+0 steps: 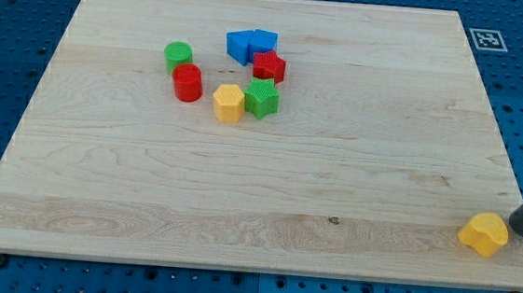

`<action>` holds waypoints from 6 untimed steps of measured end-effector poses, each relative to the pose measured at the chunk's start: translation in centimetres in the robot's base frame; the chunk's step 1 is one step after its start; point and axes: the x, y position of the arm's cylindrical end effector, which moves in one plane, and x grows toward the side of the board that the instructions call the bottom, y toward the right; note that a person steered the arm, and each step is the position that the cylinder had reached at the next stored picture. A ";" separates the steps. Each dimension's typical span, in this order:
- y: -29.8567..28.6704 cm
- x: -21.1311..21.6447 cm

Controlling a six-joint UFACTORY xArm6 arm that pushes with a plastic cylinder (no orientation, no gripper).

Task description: Move your arm towards yellow hexagon

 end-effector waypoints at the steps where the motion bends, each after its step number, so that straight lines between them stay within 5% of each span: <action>1: -3.0 -3.4; 6: -29.1 -7.3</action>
